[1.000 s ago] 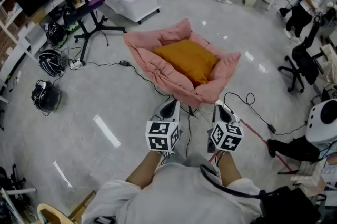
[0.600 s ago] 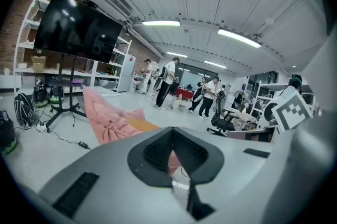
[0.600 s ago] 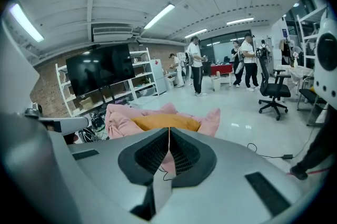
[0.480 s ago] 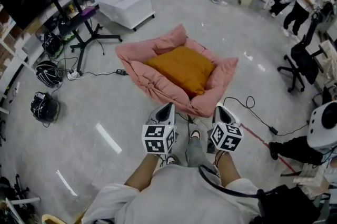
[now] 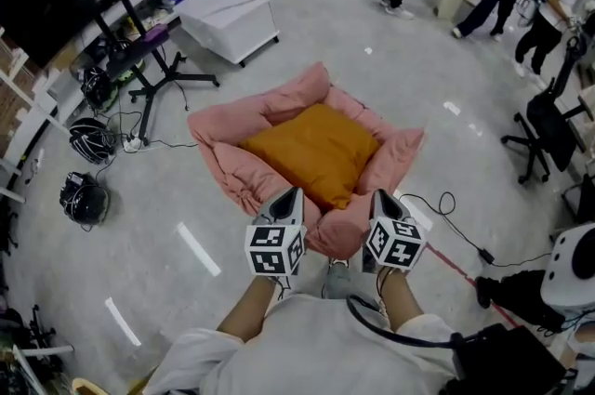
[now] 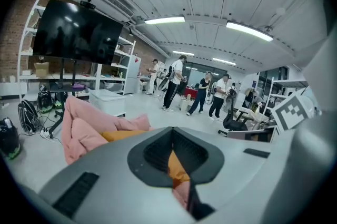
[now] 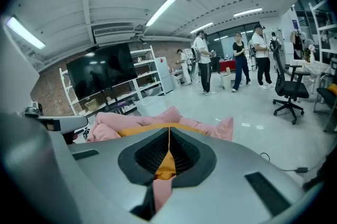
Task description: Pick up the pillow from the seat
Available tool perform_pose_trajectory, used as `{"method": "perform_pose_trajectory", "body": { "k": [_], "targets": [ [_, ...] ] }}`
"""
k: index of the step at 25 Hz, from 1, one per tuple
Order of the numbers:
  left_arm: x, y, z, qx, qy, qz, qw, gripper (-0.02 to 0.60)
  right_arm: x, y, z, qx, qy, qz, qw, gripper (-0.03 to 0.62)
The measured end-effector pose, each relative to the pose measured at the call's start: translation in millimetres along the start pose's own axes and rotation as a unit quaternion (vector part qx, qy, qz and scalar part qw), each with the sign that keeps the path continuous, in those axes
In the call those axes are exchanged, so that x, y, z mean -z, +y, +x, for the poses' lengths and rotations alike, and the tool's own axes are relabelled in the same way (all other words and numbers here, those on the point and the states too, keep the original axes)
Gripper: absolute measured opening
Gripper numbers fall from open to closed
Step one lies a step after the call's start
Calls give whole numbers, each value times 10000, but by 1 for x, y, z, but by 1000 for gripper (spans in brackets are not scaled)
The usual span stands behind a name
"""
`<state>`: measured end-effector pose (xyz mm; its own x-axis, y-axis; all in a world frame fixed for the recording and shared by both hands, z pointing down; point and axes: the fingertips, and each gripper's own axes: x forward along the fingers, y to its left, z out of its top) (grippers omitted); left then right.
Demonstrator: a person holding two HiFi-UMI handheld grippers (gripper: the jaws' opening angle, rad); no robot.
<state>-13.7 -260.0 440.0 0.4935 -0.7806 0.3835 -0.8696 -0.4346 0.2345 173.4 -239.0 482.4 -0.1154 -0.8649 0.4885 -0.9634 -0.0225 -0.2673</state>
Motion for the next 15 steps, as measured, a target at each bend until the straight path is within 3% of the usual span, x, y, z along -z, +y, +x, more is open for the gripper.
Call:
{"method": "perform_pose_trajectory", "body": {
  "k": [9,15],
  "targets": [
    [-22,-13,74,-253,140,6,9996,8,-39,-54,56,-279,114,38,9995,30],
    [-33,-5,99,-443,215,201,9986,8,-41,-62,85,-375,319,140,9987,29]
  ]
}}
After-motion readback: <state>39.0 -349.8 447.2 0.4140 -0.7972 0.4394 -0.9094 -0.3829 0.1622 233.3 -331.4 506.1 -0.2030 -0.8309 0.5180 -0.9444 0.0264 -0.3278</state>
